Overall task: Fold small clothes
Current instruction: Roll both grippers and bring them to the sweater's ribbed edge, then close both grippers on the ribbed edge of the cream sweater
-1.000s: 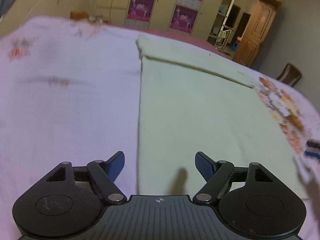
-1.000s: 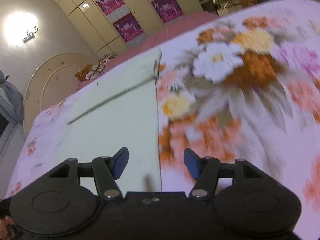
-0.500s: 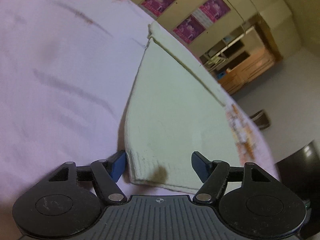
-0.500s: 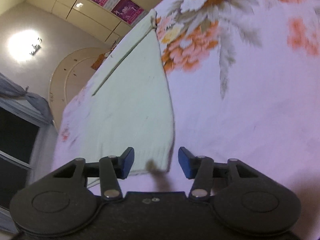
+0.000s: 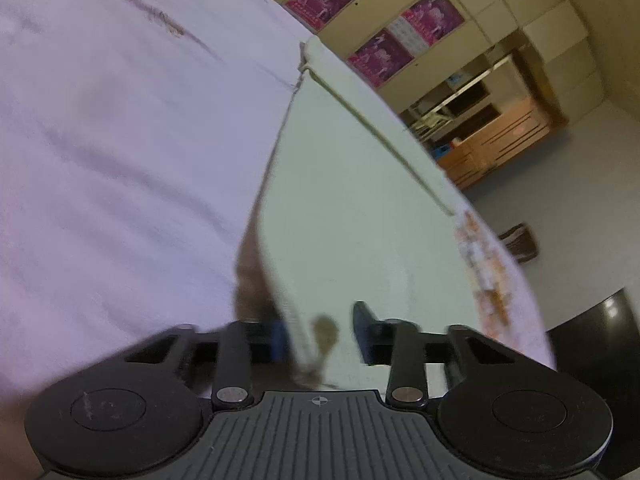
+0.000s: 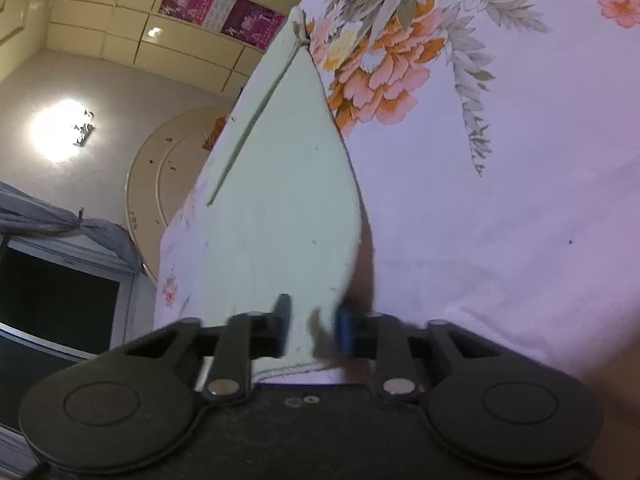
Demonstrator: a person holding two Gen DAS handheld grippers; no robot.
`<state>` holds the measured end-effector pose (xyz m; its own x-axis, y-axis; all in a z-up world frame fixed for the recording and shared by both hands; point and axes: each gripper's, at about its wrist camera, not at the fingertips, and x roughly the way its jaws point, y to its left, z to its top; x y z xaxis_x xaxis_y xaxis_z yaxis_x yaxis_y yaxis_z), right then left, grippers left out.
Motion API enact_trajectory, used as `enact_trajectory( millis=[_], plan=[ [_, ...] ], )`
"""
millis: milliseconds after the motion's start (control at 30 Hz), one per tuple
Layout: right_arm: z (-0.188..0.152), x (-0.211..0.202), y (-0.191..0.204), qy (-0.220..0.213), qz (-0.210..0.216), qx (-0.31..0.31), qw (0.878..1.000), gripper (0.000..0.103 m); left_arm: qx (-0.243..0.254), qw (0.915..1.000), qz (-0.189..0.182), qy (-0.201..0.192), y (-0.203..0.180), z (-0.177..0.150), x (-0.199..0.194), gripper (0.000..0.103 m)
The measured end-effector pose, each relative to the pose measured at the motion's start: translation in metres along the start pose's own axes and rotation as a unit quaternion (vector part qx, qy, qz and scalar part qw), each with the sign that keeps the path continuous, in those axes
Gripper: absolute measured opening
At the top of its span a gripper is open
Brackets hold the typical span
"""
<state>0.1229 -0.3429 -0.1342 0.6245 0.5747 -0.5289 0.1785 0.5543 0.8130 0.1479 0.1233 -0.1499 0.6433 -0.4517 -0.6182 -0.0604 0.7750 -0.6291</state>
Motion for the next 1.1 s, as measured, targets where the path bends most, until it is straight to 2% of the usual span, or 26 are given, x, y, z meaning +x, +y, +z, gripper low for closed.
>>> enact_trajectory(
  millis=[33,100,200,233,300,367,433,767,900,1100],
  plan=[
    [-0.001,0.0,0.001,0.0,-0.01,-0.007,1.0,0.006,0.008,0.9999,0.012,0.0,-0.001,0.001,0.0,0.005],
    [-0.004,-0.005,0.007,-0.012,-0.013,-0.028,0.999,0.005,0.0,0.9999,-0.006,-0.015,0.0,0.002,-0.006,0.005],
    [-0.006,-0.022,0.024,-0.035,0.001,-0.062,0.997,0.005,-0.009,0.9968,-0.049,-0.063,-0.004,0.002,-0.029,0.005],
    [-0.007,-0.029,0.031,-0.044,0.006,-0.077,0.996,0.005,-0.008,0.9964,-0.05,-0.068,-0.003,0.001,-0.034,0.005],
    [-0.008,-0.04,0.038,-0.06,0.013,-0.096,0.994,0.005,0.022,0.9983,-0.013,-0.053,-0.002,-0.001,-0.028,0.005],
    [-0.007,-0.034,0.032,-0.051,-0.014,-0.104,0.993,0.005,0.008,0.9997,0.005,-0.022,0.008,-0.006,-0.013,0.005],
    [-0.005,-0.02,0.016,-0.027,-0.043,-0.08,0.996,0.005,-0.004,0.9996,0.002,-0.027,0.011,-0.008,-0.009,0.005],
    [-0.007,-0.027,0.024,-0.053,-0.019,-0.079,0.995,0.005,-0.061,0.9961,-0.026,-0.059,0.014,-0.012,-0.013,0.005],
    [0.0,-0.025,0.039,-0.064,-0.01,-0.093,0.994,0.005,-0.09,0.9906,-0.053,-0.088,0.006,-0.001,-0.016,0.005],
    [0.024,-0.023,0.076,-0.084,0.0,-0.138,0.987,0.005,-0.062,0.9872,-0.088,-0.117,-0.029,0.045,-0.015,0.005]
  ],
)
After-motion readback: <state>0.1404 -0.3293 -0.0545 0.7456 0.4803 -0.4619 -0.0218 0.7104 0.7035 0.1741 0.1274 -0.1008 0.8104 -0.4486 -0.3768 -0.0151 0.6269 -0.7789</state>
